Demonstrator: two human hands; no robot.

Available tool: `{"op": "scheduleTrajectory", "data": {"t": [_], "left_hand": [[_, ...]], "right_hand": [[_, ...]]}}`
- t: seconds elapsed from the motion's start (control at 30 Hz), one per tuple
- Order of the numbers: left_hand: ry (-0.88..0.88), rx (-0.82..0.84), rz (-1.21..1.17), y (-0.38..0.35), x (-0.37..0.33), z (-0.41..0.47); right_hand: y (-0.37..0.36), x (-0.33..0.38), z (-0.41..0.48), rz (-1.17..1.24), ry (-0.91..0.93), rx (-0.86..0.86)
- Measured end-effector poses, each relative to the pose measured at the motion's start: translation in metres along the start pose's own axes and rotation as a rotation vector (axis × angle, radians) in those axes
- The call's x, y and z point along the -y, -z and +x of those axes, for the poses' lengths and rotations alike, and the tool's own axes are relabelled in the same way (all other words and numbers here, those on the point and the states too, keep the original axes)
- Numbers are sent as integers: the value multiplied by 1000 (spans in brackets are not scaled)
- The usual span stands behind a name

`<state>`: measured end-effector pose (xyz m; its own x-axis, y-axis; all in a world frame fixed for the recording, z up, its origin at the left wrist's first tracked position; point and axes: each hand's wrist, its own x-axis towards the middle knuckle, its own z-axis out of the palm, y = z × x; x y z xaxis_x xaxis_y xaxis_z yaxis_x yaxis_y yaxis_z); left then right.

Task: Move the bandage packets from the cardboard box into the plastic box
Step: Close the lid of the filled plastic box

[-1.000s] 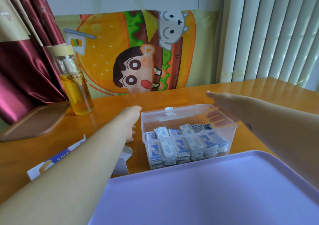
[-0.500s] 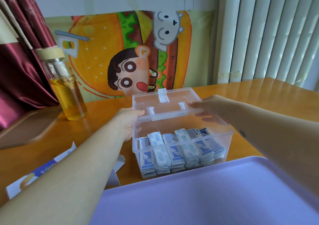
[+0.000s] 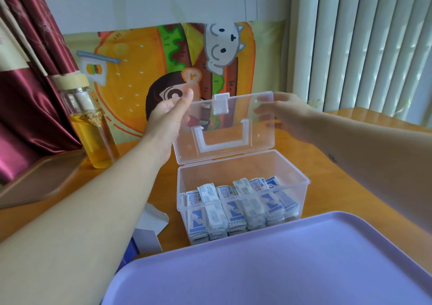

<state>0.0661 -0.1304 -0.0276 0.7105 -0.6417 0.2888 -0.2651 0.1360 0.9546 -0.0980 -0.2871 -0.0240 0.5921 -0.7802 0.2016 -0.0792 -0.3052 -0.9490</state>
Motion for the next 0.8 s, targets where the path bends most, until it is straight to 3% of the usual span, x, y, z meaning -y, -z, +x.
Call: {"op": "scheduleTrajectory", "data": {"t": [0.13, 0.27, 0.43, 0.57, 0.8], "left_hand": [[-140, 21, 116, 5, -14, -12], [-278, 38, 302, 6, -23, -40], [-357, 123, 502, 4, -30, -82], [-374, 225, 675, 0, -19, -107], [-420, 245, 798, 2, 2, -132]], "right_hand": [[13, 18, -16, -233, 145, -22], [19, 28, -49, -627, 372, -11], [19, 21, -92, -941, 515, 208], [17, 13, -115, -1048, 519, 284], [5, 3, -135, -1034, 535, 319]]}}
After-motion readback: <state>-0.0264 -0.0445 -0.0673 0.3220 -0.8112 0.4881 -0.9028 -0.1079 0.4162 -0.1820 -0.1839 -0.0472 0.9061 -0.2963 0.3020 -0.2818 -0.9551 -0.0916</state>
